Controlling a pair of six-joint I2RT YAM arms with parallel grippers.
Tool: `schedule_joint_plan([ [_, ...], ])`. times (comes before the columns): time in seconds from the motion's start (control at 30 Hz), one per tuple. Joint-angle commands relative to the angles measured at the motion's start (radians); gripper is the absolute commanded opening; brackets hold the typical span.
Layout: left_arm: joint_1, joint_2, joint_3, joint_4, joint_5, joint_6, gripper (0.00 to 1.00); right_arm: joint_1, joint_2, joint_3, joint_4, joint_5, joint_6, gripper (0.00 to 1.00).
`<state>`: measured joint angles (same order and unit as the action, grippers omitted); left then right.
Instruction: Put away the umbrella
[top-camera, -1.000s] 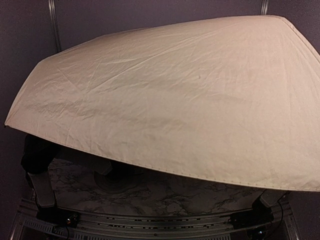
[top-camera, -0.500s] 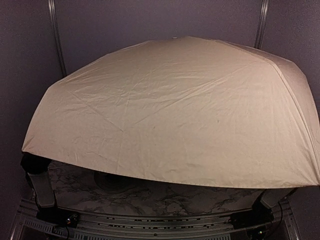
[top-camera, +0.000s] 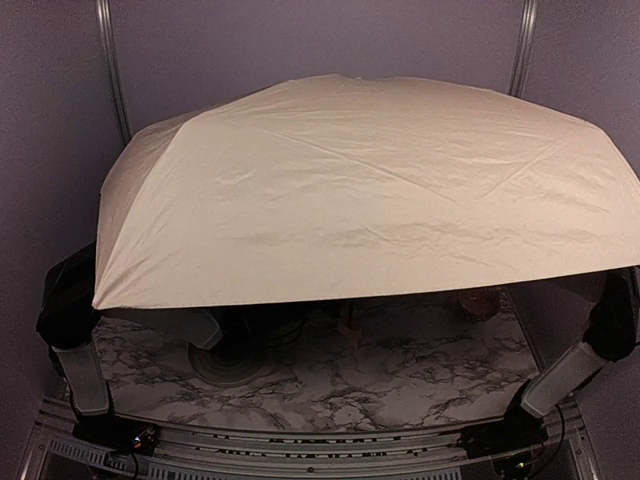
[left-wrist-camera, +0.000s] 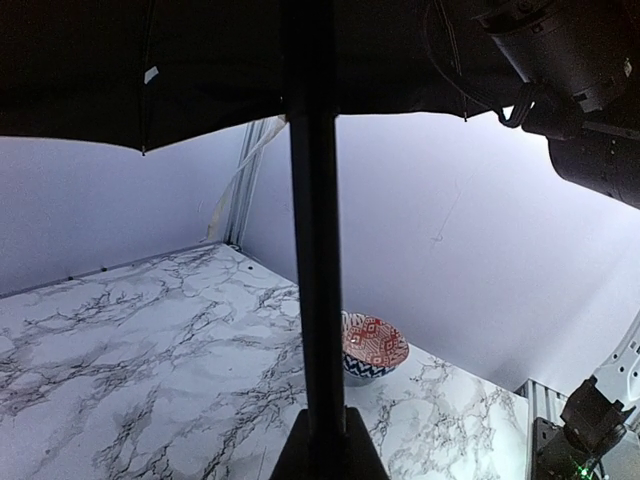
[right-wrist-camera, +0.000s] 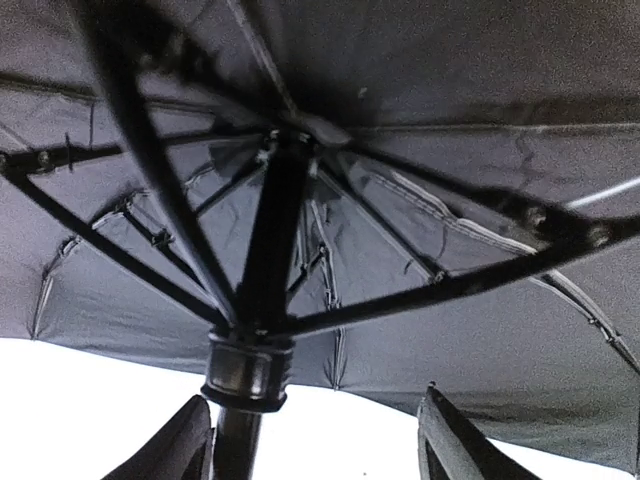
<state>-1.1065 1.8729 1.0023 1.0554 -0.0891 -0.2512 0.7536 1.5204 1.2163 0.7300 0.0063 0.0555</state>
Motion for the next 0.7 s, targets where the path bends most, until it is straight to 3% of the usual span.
schedule_joint_plan([
  [0.0,-0.003,-0.043,0.046,0.048,-0.013,0.028,0.0,0.007,0.004,0.037,-0.017,0.091,-0.037,0.64],
  [0.1,-0.004,-0.038,0.051,0.049,-0.011,0.025,0.0,0.011,0.003,0.039,-0.009,0.1,-0.045,0.61],
  [0.27,-0.004,-0.034,0.057,0.051,-0.015,0.026,0.0,0.058,0.003,0.027,0.042,0.212,-0.135,0.69],
  [0.53,-0.003,-0.029,0.058,0.055,-0.027,0.026,0.0,0.113,0.001,0.003,0.124,0.389,-0.207,0.73],
  [0.67,-0.007,-0.017,0.018,0.148,-0.106,0.03,0.0,0.113,-0.003,-0.001,0.127,0.409,-0.205,0.73],
])
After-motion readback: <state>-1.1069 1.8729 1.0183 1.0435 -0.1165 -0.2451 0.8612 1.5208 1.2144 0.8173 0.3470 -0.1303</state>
